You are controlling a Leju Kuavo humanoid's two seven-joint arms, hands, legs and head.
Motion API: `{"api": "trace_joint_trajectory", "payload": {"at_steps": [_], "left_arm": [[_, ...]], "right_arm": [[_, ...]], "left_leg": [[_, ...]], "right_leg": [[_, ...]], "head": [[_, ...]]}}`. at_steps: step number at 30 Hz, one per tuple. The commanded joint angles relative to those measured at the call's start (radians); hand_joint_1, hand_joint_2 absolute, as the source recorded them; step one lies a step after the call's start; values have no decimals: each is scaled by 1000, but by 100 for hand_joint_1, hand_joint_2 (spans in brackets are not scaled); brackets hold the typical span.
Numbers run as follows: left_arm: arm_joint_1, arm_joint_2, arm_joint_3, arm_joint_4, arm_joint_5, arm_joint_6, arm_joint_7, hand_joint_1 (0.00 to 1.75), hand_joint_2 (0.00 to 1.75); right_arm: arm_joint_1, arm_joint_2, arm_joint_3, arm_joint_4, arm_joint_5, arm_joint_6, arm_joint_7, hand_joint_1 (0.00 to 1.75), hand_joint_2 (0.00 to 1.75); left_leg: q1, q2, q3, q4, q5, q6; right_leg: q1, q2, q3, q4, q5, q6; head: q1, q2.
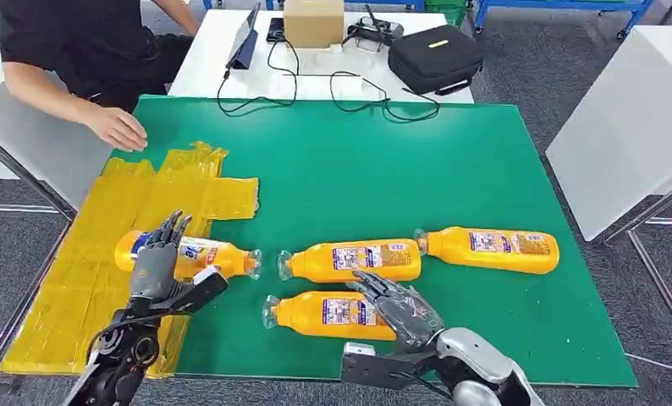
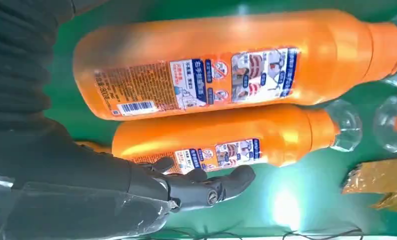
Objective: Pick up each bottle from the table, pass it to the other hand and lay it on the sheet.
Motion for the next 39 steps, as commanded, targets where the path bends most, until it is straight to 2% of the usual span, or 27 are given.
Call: {"api": "trace_joint_trajectory", "payload": {"at_steps": [1,10,20,23,24,25,33,34,35,39], "left_arm": [[19,-52,34,-196,83,-18,-7,0,0],[29,-64,32,-268,172,-40,-32,0,0],[60,-110,86,-422,502,-131,-74,0,0],[76,-102,95,-490,582,-131,-93,0,0],[79,-100,97,-505,596,-130,-97,0,0],[81,-92,93,-519,631,-138,-103,0,0],[68,-49,27,-493,704,-112,-134,0,0],[62,-50,19,-489,716,-105,-135,0,0],[61,-47,14,-488,722,-99,-136,0,0],[63,-41,12,-493,774,-80,-135,0,0]], "right_arm": [[-15,34,-23,12,11,22,10,0,175],[-31,29,-6,50,37,25,29,0,175],[-77,35,42,191,61,37,55,0,175],[-87,12,73,240,34,44,65,0,175],[-86,1,81,252,32,43,64,0,175],[-82,-11,90,270,23,35,70,0,175],[-63,-36,132,379,21,21,100,0,175],[-69,-35,146,411,26,29,107,49,175],[-74,-36,157,428,26,30,107,171,175],[-96,-46,202,461,29,53,114,171,175]], "left_leg": [[0,2,0,0,-1,1],[0,2,-1,0,-1,1],[1,3,-1,0,-1,1],[1,2,-2,0,-1,0],[1,5,2,-1,-2,1],[1,4,-1,0,-1,1],[1,2,2,-2,-1,1],[1,1,1,-2,-1,1],[1,0,1,-1,-1,0],[1,1,6,-3,-1,1]], "right_leg": [[1,0,1,0,-1,-2],[1,0,0,-1,0,-3],[1,1,0,-1,0,-2],[1,1,-1,-1,0,-2],[2,2,3,-2,-1,-5],[1,2,0,-1,0,-2],[2,0,3,-3,-1,-3],[1,-1,3,-3,-1,-3],[2,-1,2,-3,0,-2],[3,-3,6,-5,0,-5]], "head": [[0,0],[0,0],[0,0],[0,0],[0,0],[0,0],[0,0],[0,0],[0,0],[0,0]]}}
